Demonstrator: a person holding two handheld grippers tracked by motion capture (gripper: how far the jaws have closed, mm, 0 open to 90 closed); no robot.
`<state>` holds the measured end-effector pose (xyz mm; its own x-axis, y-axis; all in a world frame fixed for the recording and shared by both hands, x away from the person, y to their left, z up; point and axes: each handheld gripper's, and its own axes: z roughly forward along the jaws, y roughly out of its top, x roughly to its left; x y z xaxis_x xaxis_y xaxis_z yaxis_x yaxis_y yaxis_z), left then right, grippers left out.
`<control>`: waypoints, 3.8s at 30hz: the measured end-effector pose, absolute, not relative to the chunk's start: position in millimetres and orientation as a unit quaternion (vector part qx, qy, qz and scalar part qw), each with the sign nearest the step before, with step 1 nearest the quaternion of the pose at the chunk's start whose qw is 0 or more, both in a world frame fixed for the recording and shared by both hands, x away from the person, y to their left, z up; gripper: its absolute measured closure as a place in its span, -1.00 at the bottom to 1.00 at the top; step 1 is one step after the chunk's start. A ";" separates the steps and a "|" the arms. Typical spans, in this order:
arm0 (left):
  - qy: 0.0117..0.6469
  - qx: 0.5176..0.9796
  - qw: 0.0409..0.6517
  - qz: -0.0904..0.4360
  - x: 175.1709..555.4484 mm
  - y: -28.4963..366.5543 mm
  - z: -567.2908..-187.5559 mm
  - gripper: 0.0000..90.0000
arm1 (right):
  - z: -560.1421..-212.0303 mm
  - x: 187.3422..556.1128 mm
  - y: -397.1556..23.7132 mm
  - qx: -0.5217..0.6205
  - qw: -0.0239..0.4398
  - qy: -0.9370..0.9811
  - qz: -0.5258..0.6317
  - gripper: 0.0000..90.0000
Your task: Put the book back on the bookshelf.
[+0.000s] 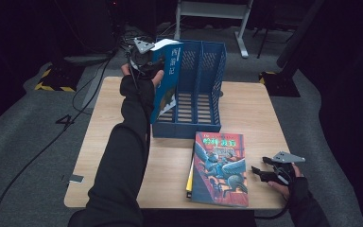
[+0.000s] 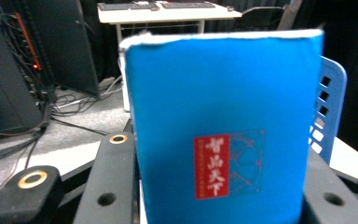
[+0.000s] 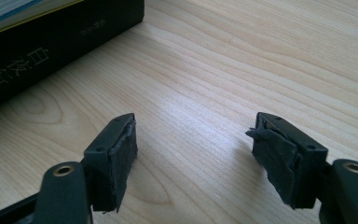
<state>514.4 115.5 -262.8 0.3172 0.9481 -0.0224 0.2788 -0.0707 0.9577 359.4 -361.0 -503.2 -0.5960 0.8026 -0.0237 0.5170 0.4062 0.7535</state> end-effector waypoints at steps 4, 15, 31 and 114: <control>0.477 0.644 0.492 0.339 516.7 116.1 -262.4 0.34 | -503.2 359.2 -360.8 0.405 0.196 0.815 0.365 -0.30; 0.492 0.637 0.492 0.333 513.6 122.0 -265.6 0.34 | -503.2 359.2 -360.0 0.406 0.195 0.814 0.365 -0.30; 0.498 0.619 0.510 0.329 534.2 98.9 -295.8 0.32 | -503.3 358.6 -358.9 0.402 0.194 0.816 0.366 -0.30; 0.514 0.691 0.398 0.315 553.9 95.8 -331.4 0.36 | -503.6 359.7 -357.2 0.404 0.188 0.816 0.368 -0.32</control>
<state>553.9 95.8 -331.4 0.2730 0.9617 0.0266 0.4596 -0.1547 0.8745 359.7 -357.2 -503.6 -0.6027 0.7979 -0.0090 0.5214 0.4024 0.7524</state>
